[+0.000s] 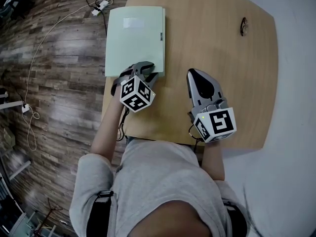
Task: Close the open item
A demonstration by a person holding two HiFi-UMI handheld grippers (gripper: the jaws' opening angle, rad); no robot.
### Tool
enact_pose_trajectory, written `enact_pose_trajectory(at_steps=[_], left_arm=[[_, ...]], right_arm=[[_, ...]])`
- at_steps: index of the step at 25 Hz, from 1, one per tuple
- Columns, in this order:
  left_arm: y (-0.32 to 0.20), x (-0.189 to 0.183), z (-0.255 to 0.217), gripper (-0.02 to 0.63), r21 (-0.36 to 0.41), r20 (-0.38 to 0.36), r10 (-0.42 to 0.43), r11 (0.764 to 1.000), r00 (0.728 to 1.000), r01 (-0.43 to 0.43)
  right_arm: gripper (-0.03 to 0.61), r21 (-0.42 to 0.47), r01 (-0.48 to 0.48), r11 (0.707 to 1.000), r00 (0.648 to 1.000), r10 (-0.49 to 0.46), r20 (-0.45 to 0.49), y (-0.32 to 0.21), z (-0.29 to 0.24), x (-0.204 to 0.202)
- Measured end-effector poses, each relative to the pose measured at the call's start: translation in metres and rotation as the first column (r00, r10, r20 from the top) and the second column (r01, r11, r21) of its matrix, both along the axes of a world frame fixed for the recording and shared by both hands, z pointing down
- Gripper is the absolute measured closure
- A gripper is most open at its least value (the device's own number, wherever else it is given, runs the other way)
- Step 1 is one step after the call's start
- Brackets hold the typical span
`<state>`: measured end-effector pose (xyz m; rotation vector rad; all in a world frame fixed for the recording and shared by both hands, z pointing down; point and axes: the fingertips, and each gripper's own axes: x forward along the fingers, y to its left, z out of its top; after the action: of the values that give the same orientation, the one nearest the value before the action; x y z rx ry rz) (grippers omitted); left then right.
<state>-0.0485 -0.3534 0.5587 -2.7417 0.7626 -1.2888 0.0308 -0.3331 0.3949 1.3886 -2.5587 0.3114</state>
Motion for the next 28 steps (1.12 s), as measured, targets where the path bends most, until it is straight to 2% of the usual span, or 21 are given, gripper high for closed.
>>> enact_pose_trajectory(at_steps=[6, 8, 15, 19, 21, 25, 28], left_arm=[[0.007, 0.005, 0.001, 0.462, -0.038, -0.027, 0.039, 0.998, 0.999, -0.04], [0.014, 0.009, 0.004, 0.344, -0.079, -0.054, 0.054, 0.995, 0.997, -0.058], [0.008, 0.008, 0.009, 0.345, -0.086, -0.061, -0.009, 0.996, 0.998, 0.004], [0.007, 0.007, 0.0, 0.347, -0.1, -0.133, -0.066, 0.994, 0.989, 0.053], [0.003, 0.003, -0.013, 0.386, -0.104, -0.199, -0.131, 0.988, 0.971, 0.112], [0.0, -0.011, -0.046, 0.565, -0.105, -0.339, -0.261, 0.965, 0.904, 0.24], [0.001, -0.021, -0.064, 0.591, -0.09, -0.403, -0.331, 0.942, 0.853, 0.323]], right_arm=[[0.568, 0.003, -0.003, 1.0, 1.0, 0.003, -0.003, 0.002, -0.002, 0.006], [0.568, 0.005, -0.001, 1.0, 1.0, 0.001, -0.003, 0.002, -0.003, 0.009], [0.568, 0.014, 0.0, 1.0, 1.0, 0.0, 0.001, 0.004, -0.006, 0.011], [0.568, 0.023, 0.015, 1.0, 1.0, -0.015, 0.002, 0.005, -0.009, 0.01], [0.568, 0.027, 0.019, 0.999, 1.0, -0.019, 0.003, 0.005, -0.011, 0.011], [0.568, 0.03, 0.032, 0.999, 0.999, -0.032, 0.007, 0.009, -0.018, 0.01], [0.568, 0.034, 0.055, 0.998, 0.998, -0.055, 0.006, 0.011, -0.02, 0.008]])
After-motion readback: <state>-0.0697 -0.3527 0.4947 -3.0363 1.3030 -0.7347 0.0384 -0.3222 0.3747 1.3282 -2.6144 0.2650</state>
